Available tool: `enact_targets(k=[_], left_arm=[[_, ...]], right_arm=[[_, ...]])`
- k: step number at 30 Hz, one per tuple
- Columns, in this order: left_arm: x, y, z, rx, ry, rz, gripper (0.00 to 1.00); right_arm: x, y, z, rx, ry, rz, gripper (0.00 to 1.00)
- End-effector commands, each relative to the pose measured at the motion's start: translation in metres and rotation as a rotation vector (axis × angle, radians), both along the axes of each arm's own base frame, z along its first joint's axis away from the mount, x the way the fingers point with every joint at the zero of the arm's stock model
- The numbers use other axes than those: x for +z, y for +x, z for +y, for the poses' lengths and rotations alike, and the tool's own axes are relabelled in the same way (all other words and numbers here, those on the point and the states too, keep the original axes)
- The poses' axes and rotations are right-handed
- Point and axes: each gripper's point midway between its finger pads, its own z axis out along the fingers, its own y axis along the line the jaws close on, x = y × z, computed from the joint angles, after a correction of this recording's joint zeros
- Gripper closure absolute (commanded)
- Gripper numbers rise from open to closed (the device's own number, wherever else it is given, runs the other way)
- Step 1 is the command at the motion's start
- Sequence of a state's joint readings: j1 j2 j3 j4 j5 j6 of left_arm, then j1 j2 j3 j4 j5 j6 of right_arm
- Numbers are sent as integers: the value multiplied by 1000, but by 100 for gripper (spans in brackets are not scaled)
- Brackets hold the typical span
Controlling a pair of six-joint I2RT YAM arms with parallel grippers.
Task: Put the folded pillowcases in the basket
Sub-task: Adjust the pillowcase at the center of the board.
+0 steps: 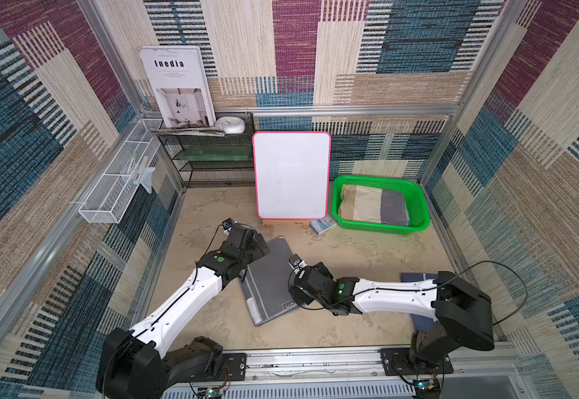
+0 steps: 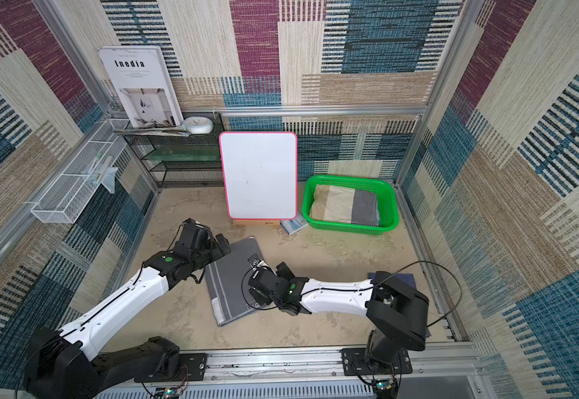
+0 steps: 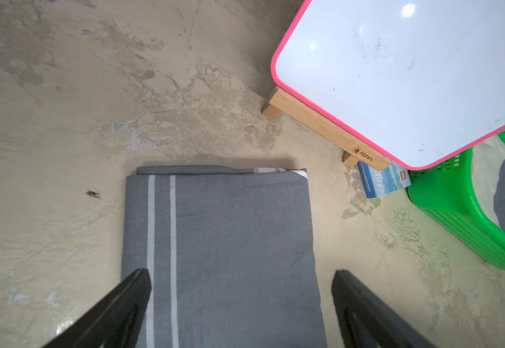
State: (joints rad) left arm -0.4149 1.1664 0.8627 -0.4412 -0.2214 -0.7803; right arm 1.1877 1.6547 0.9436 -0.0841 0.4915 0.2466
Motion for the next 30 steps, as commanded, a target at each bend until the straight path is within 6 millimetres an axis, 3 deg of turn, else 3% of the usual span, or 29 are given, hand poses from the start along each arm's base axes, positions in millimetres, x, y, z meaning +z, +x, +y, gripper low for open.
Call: enact_targets(k=[1,4,9,12,17,20,24,30], left_arm=[[2,-6,19,32,86,-6,1],[3,-11,29,48,109,-5,1],[-3,-18,41,66,110,-1,1],[-12,-17,40,54,94,7,1],[-36,-5,21,-28,61,114,1],[-50,4,0,-103,15,183,1],[-66,12,-21,-178,-17,259,1],[-82,11,-34,-237,-8,310,2]], right_arm=[[-16,-11,23,86,-67,20,4],[-43,-16,28,106,-159,49,3],[-59,-12,-10,6,-237,34,0],[-58,-5,-48,-101,-250,28,0],[-55,21,-123,-362,-246,48,0],[-45,35,-146,-474,-206,57,0],[-29,45,-135,-481,-84,88,0],[-3,36,-81,-333,185,199,0]])
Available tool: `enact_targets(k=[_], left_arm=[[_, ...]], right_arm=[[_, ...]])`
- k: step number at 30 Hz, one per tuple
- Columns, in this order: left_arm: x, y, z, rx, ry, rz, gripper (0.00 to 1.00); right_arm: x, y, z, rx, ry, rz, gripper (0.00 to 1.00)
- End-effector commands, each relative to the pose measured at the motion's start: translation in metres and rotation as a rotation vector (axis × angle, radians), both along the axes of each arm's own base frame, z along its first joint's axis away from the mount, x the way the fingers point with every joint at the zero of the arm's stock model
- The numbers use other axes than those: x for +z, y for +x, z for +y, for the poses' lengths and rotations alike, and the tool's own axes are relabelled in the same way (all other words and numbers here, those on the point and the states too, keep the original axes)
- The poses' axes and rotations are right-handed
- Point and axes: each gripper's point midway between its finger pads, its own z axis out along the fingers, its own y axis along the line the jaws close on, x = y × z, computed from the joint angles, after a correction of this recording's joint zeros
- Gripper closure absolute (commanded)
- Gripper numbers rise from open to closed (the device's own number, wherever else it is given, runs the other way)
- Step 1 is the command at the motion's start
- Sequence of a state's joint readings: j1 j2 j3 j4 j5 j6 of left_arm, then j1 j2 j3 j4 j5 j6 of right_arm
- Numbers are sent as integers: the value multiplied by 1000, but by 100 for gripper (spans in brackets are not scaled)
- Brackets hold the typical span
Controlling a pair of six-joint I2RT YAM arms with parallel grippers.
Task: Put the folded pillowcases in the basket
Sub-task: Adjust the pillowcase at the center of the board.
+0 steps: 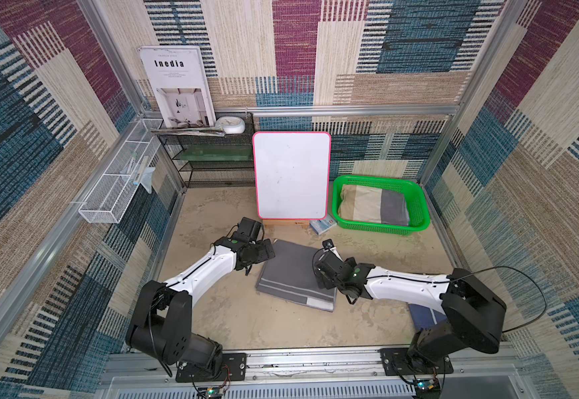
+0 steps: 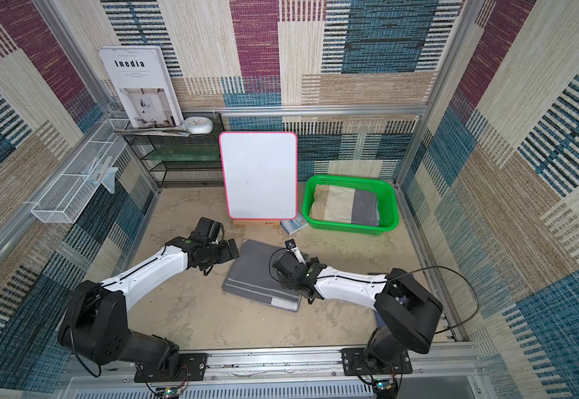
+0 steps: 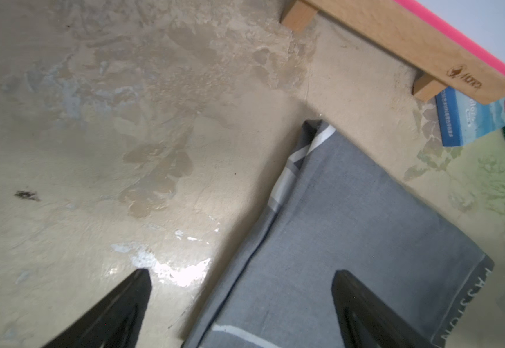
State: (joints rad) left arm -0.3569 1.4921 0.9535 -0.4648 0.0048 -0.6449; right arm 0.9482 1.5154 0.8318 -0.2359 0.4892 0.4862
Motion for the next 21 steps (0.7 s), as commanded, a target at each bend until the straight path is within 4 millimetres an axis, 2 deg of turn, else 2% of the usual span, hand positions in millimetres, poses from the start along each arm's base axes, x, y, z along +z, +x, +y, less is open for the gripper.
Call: enact_targets(k=[1,3,7,10,16,21], left_arm=[[-8,-4,-10,-66,-16,33,3],[-17,-6,-13,-89,-11,59,4],[-32,-12,-20,-113,-22,77,8],[-40,-15,-29,-136,-45,92,13],[-47,-23,-47,-173,-55,115,21],[-43,-46,-63,-207,-65,117,30]], right_arm=[[8,-10,32,87,181,52,0],[1,-12,33,91,172,74,0],[-26,-12,13,11,41,121,1],[-36,-14,-1,-40,-7,135,0],[-42,-6,-17,-130,5,167,1],[-46,14,-29,-202,44,215,4]])
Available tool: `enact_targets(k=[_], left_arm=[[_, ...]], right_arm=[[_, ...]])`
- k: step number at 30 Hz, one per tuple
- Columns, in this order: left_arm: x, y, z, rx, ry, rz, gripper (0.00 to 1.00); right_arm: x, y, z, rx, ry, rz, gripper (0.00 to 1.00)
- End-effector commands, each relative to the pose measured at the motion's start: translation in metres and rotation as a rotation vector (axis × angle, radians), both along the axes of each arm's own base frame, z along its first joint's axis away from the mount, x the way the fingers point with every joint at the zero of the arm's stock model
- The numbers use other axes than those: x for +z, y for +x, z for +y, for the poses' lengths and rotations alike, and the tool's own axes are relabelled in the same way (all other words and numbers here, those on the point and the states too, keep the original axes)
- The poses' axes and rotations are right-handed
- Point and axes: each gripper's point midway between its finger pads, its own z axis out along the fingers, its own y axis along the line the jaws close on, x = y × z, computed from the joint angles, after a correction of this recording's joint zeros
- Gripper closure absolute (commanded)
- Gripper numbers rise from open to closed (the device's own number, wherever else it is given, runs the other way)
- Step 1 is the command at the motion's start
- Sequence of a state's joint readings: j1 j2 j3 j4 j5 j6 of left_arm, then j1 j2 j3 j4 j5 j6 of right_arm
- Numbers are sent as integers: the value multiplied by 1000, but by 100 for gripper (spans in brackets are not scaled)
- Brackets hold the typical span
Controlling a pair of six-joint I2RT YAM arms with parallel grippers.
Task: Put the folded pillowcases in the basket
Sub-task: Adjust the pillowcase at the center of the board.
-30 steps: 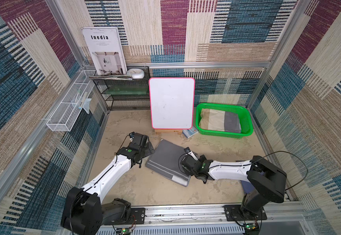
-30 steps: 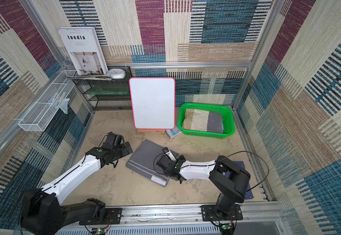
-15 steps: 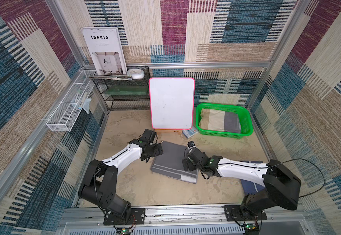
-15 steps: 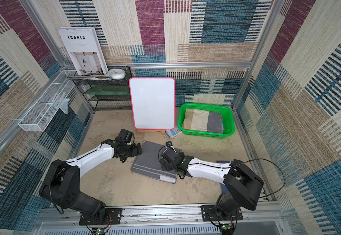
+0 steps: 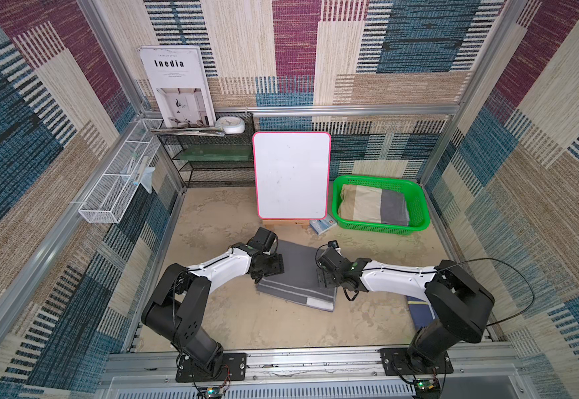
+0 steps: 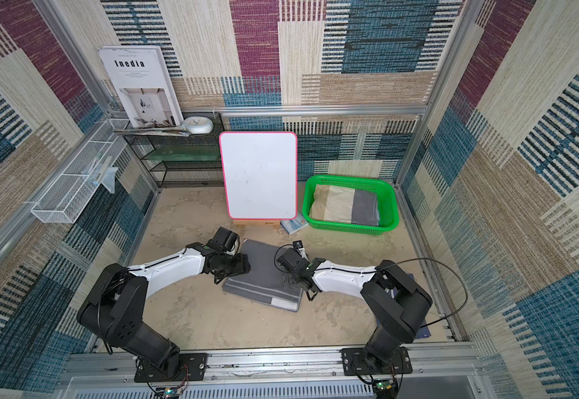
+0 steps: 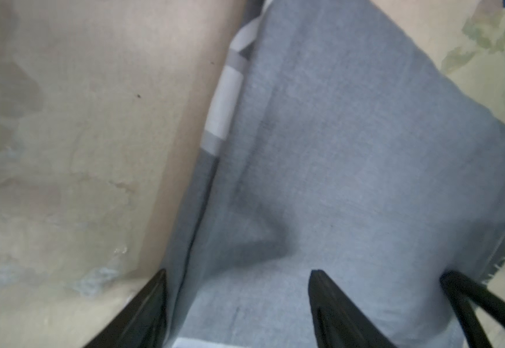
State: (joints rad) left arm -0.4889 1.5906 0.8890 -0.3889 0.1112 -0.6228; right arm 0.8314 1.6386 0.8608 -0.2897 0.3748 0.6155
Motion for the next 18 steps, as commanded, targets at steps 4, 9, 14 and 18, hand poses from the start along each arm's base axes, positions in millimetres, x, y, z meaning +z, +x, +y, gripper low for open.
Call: enact_targets(k=[4,9,14,18], left_arm=[[2,-30,-14,-14,-39,14,36],[-1,-29,4,15,-20,4,35],[2,-15,26,67,-41,2,33],[-1,-6,20,42,-71,17,36]], right_arm=[[8,21,-11,-81,94,48,4],[22,23,-12,-83,175,18,4],[14,9,-12,-84,217,74,7],[5,-3,-14,-101,252,102,12]])
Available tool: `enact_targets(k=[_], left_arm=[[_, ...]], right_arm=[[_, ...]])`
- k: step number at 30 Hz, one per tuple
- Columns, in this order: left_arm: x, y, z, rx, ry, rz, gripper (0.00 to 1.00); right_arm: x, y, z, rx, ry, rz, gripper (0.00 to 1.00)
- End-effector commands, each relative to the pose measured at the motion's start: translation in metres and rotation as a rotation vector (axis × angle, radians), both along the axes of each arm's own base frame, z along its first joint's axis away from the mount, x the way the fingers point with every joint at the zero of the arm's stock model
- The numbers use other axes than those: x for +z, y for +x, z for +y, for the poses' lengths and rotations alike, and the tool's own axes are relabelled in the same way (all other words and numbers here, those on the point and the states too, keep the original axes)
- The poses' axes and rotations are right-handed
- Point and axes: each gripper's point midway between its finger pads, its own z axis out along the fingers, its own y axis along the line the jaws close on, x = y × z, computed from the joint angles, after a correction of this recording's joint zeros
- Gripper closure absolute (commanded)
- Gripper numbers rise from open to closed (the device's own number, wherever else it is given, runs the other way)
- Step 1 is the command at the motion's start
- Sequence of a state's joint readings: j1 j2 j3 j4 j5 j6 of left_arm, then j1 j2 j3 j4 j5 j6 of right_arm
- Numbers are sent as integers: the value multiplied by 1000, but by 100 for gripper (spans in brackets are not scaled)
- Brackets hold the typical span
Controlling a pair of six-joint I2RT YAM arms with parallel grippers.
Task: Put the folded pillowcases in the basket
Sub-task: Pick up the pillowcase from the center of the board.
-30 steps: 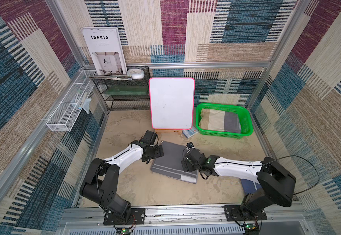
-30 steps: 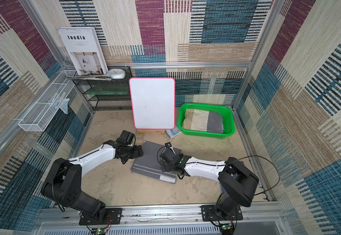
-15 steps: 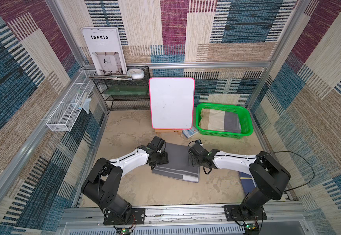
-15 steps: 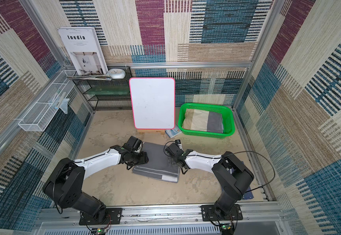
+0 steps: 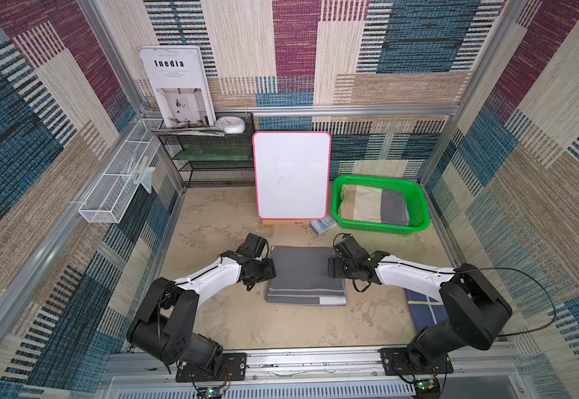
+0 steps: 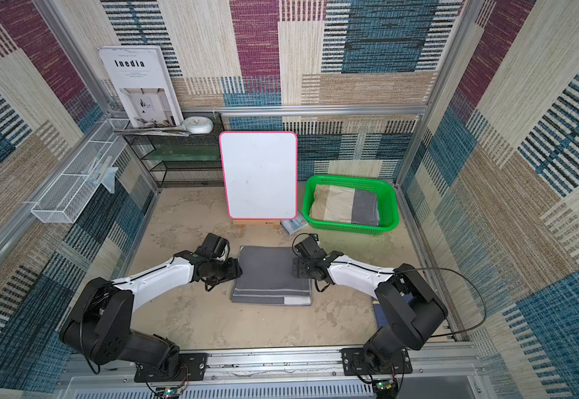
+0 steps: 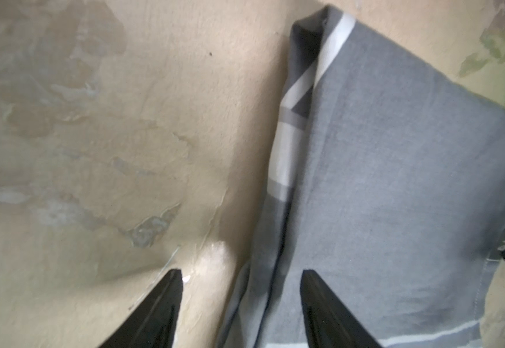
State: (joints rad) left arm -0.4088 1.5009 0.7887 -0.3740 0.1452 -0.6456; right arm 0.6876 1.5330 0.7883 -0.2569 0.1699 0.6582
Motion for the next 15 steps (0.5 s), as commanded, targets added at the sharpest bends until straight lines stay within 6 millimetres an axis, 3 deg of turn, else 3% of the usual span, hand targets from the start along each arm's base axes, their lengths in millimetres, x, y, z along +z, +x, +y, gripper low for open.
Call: enact_targets(k=[1,10,15], left_arm=[[-2,5,-13,-52,-50,10,39],[-19,-1,-39,-85,-105,58,56],[-18,-6,-56,-129,-111,49,80]], right_arm=[[-2,-7,6,-10,65,20,13],[-17,-18,20,17,134,87,30],[-14,-14,17,17,88,67,53]])
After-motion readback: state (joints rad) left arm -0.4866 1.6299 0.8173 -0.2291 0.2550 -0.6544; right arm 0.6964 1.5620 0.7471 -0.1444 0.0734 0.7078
